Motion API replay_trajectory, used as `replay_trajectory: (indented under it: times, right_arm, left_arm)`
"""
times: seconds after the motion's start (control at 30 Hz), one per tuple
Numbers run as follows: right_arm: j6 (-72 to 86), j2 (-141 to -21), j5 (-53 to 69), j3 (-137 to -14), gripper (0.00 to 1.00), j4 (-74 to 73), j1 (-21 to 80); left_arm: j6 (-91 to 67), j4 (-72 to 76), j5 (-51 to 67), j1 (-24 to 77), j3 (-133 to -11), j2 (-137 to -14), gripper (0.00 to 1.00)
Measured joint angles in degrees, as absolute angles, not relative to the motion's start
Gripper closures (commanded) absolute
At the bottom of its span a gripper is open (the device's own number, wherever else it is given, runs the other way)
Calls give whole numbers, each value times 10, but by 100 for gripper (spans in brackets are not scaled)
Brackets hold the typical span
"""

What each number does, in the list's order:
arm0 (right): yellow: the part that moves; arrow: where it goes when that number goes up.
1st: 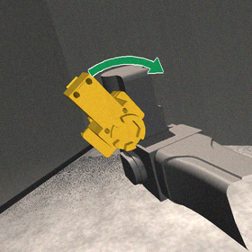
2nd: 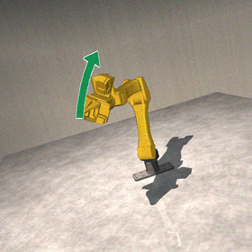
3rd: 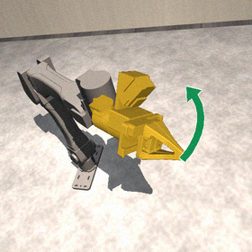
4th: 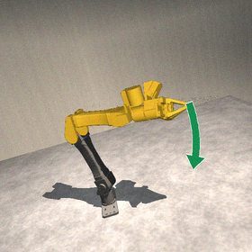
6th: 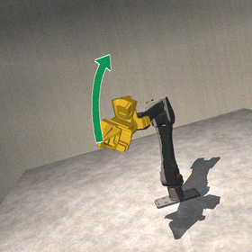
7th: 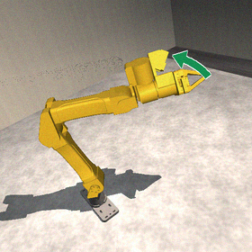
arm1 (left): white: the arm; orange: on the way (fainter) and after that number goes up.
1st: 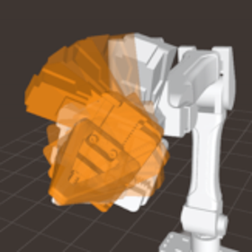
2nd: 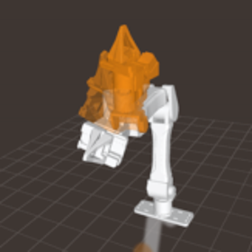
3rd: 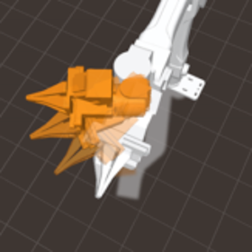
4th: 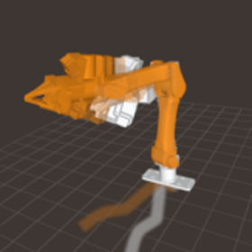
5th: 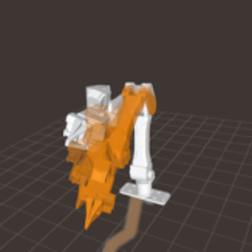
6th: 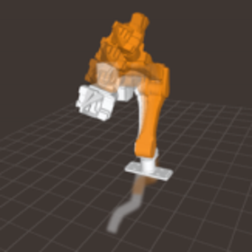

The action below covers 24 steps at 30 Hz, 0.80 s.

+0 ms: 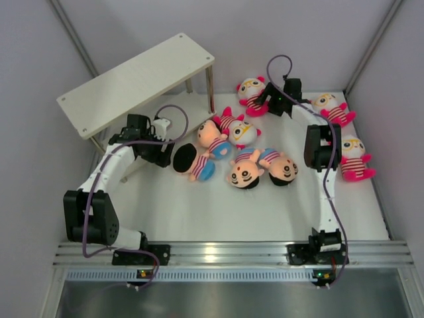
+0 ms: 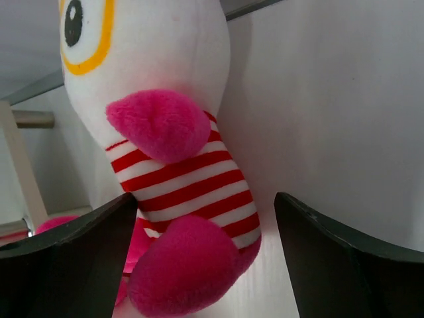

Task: Place and organize the stuffed toys onto the shelf

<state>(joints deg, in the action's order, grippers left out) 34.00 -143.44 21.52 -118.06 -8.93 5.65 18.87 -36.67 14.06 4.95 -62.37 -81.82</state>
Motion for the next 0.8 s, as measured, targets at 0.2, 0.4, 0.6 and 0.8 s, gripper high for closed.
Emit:
replay_trajectory:
  times: [0.2,0.4,0.6,0.8]
  right_arm:
    - [342,-1435,232,-1213,71,-117,68]
    - [351,-1410,249,-1155,100,-87,67]
    - [307,-1187,229,-910,100,-55,61]
    - [249,-843,208,-818,100,2,68]
  left_arm:
    - [198,-432,145,58,-677,-825,14]
    - [200,-462,161,61,-712,-822,14]
    - [196,-522,234,61,-751,-795,12]
    - [177,-577,309,62,-844,-753,5]
